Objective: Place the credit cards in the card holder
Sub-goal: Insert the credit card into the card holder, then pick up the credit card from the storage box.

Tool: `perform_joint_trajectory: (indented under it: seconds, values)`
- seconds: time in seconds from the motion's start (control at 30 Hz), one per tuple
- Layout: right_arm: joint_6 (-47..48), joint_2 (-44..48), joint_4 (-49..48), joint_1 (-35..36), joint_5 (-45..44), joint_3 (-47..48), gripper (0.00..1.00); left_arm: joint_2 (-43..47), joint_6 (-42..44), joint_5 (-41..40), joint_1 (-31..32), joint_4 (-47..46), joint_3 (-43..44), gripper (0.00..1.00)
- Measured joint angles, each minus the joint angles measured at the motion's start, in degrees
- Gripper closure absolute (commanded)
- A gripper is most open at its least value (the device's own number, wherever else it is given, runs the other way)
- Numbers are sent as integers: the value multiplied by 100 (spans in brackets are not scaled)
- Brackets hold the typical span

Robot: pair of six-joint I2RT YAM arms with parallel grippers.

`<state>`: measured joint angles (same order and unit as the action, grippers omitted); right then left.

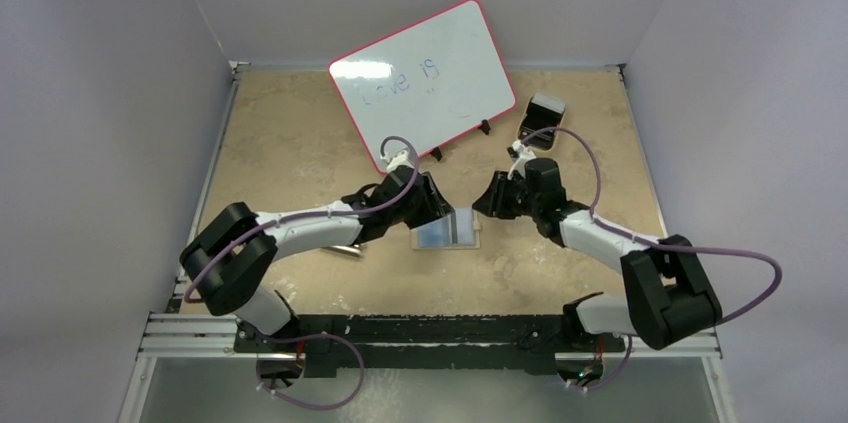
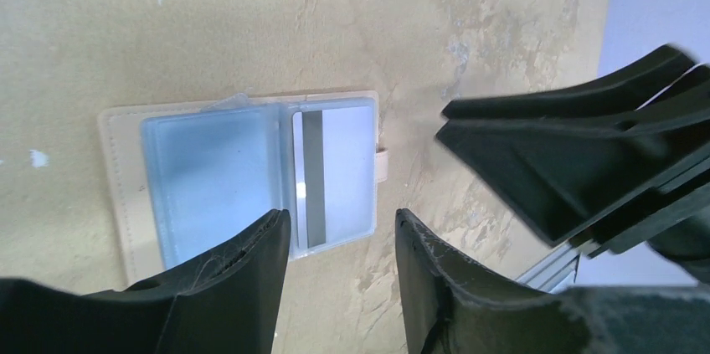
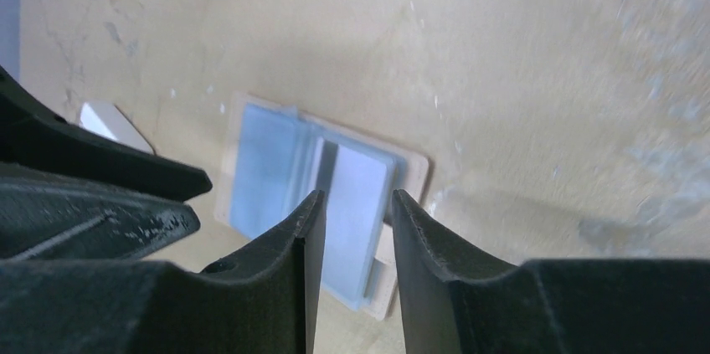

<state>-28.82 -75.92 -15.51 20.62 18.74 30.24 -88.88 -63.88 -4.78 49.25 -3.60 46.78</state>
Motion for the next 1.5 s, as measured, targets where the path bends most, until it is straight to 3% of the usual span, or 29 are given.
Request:
perform_joint_trajectory:
  seconds: [0.17,0.4,0.7,1.03,1.17,1.5]
  values:
    - [535,190,472,0,-413,798,57,549,278,-304,2,400,0,42]
    - [1499,247,885,0,-1665,1915,40,1840,927,-811,2,1298,111,40]
    - [3473,-1029,1244,-205,-3244,3506,40,3130,1862,-741,2,2538,476,39]
    - [5016,-2721,1646,-1180,-3425,4675,37,4409,2747,-1392,2,3663,339,38]
    - [5534,-3366,1676,-1362,-3432,5252,44,4955,2758,-1596,2,3768,-33,38]
    - [6328,-4175,1746,-1405,-3414,5897,39,5108,2863,-1825,2,3866,-70,38]
